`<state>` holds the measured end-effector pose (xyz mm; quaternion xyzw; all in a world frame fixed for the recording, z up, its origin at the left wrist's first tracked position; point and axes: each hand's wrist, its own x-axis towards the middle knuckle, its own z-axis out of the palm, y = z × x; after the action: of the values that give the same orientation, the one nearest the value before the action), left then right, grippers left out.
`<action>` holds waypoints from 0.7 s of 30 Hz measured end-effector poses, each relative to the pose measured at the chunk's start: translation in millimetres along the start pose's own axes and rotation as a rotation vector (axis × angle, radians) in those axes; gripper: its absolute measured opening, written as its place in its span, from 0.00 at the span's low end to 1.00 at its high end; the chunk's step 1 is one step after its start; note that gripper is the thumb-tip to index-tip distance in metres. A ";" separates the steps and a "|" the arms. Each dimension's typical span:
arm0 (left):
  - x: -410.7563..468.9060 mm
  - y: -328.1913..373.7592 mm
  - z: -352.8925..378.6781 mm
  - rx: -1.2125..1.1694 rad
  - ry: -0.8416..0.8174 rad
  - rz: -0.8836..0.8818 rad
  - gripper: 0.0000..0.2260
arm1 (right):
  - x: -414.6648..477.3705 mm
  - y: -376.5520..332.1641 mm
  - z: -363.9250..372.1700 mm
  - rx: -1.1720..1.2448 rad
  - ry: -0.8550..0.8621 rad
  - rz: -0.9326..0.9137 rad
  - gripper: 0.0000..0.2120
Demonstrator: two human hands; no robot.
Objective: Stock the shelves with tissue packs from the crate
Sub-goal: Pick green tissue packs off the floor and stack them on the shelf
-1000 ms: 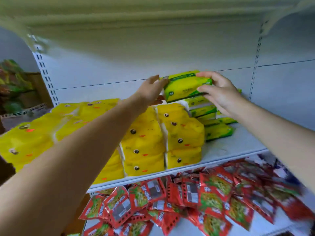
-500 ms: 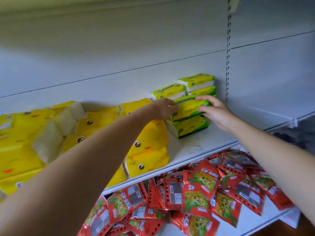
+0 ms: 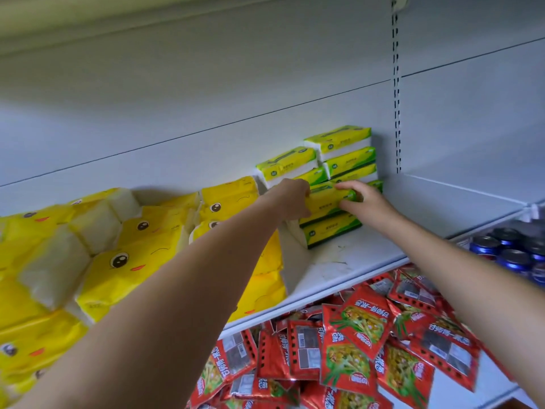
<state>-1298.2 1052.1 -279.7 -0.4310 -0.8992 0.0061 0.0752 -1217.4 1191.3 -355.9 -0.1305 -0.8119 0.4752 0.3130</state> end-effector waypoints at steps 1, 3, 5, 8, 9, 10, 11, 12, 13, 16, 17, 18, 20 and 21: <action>0.3 0.4 0.7 -0.002 0.003 0.001 0.22 | -1.2 1.9 0.1 0.015 0.003 0.005 0.18; 1.3 1.7 3.3 0.008 0.002 -0.003 0.22 | -4.0 4.9 1.6 0.034 0.007 0.003 0.18; 1.4 3.2 6.3 0.018 -0.005 -0.005 0.22 | -6.0 6.8 3.8 0.040 0.017 0.000 0.19; -1.6 4.5 1.3 0.034 0.006 0.008 0.23 | -6.8 -0.9 2.1 0.021 0.047 -0.019 0.20; -2.8 4.1 -3.0 0.028 0.019 0.013 0.24 | -6.4 -4.8 0.4 0.012 0.063 -0.030 0.21; -4.1 3.1 -8.2 0.016 0.035 0.013 0.24 | -6.3 -9.3 -1.9 0.005 0.080 -0.042 0.21; -5.1 1.5 -14.2 0.002 0.052 0.009 0.23 | -6.3 -14.3 -3.9 -0.004 0.098 -0.056 0.21; -6.5 -0.9 -20.7 -0.008 0.069 0.001 0.22 | -6.7 -19.9 -5.8 -0.022 0.119 -0.071 0.21; -8.1 -4.0 -27.1 -0.014 0.086 -0.009 0.22 | -6.9 -26.0 -7.5 -0.048 0.140 -0.090 0.21; -17.1 -18.8 -43.5 -0.033 0.140 -0.040 0.21 | -10.1 -45.8 -9.2 -0.128 0.162 -0.164 0.20; -21.4 -25.2 -48.5 -0.037 0.159 -0.044 0.21 | -11.4 -52.9 -8.0 -0.149 0.159 -0.189 0.20; -26.7 -32.4 -53.0 -0.042 0.172 -0.050 0.20 | -12.4 -61.1 -5.7 -0.170 0.155 -0.210 0.20; -40.7 -50.1 -58.6 -0.055 0.187 -0.061 0.20 | -15.2 -79.9 4.6 -0.194 0.128 -0.236 0.20; -48.8 -59.5 -59.9 -0.057 0.191 -0.060 0.20 | -18.3 -90.1 12.3 -0.195 0.110 -0.240 0.21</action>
<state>-1305.7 973.6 -222.3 -0.4043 -0.9003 -0.0630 0.1486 -1203.3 1127.2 -290.4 -0.0880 -0.8455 0.3457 0.3973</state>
